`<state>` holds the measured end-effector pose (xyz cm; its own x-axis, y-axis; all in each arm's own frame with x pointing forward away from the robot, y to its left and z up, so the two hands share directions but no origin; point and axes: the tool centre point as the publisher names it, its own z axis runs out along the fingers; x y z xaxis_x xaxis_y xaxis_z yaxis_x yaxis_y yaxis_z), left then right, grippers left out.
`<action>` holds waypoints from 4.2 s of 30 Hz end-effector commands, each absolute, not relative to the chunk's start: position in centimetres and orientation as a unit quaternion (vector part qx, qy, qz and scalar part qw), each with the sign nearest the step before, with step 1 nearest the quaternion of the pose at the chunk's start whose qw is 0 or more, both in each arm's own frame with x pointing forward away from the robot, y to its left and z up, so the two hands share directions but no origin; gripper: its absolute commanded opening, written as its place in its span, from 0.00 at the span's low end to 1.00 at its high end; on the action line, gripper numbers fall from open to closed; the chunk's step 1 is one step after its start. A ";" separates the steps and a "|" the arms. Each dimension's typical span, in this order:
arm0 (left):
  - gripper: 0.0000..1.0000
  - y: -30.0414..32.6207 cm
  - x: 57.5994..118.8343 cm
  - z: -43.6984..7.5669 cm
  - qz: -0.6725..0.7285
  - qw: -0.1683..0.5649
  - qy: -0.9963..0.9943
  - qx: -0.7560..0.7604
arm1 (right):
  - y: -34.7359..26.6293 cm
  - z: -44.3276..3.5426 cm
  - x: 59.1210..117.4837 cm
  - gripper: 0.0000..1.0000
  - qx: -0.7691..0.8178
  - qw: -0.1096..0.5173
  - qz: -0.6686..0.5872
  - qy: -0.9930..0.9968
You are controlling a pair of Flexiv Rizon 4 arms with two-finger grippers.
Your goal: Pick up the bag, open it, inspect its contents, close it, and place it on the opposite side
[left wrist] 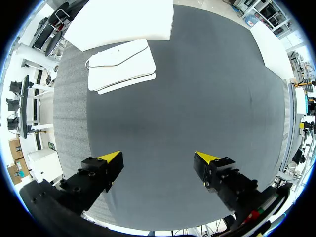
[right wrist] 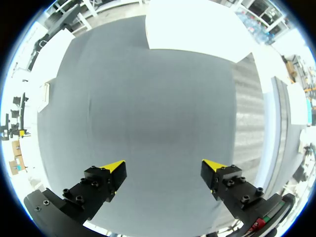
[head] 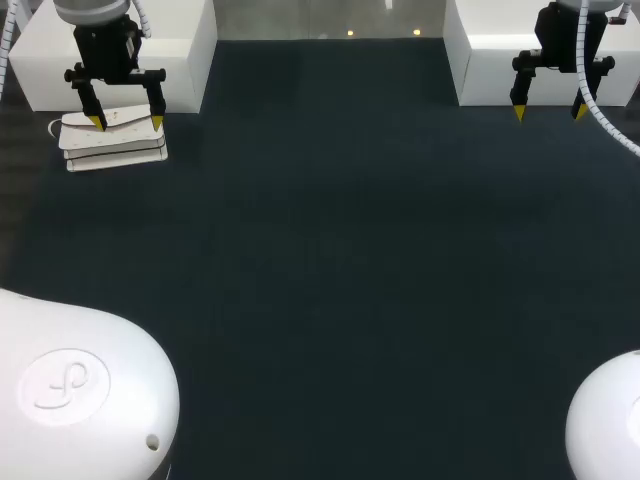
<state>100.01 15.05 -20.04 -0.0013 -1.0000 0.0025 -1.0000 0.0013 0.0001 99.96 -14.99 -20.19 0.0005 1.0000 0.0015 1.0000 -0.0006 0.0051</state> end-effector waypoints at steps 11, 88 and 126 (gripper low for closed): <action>1.00 15.0 100.0 -20.0 0.000 0.001 -0.707 0.707 | -15.0 -20.1 100.0 1.00 0.707 0.001 0.001 0.707; 1.00 27.8 106.7 -25.7 0.181 -0.005 -0.738 0.651 | 3.4 -29.0 101.6 1.00 -0.048 0.026 0.205 0.977; 1.00 32.2 107.4 -26.6 0.215 -0.022 -0.731 0.647 | 6.7 -32.6 103.5 1.00 -0.042 0.022 0.232 0.972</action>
<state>107.53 31.86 -26.39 -0.1588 -0.9574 0.2411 -0.9395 0.0715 -0.3349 103.22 6.71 -32.62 -0.9954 -0.0667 -0.0690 -0.0906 0.8895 0.4478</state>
